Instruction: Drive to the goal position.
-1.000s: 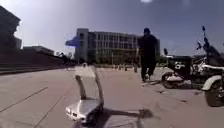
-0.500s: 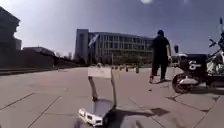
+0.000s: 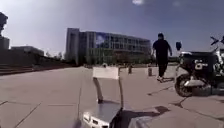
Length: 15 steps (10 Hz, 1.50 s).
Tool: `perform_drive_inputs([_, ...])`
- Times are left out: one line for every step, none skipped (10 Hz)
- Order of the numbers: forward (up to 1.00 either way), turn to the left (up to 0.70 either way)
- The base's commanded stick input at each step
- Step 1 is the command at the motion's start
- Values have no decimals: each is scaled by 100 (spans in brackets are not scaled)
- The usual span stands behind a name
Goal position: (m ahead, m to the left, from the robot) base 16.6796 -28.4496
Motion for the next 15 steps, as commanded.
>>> perform_drive_inputs([100,-38])
perform_drive_inputs([100,-38])
perform_drive_inputs([100,-39])
perform_drive_inputs([100,-40])
perform_drive_inputs([100,-40])
perform_drive_inputs([100,-40])
perform_drive_inputs([100,-40])
perform_drive_inputs([100,-21])
perform_drive_inputs([100,-4])
perform_drive_inputs([100,0])
perform_drive_inputs([100,0])
perform_drive_inputs([100,-19])
perform_drive_inputs([100,-40])
perform_drive_inputs([100,-21])
perform_drive_inputs([100,-6])
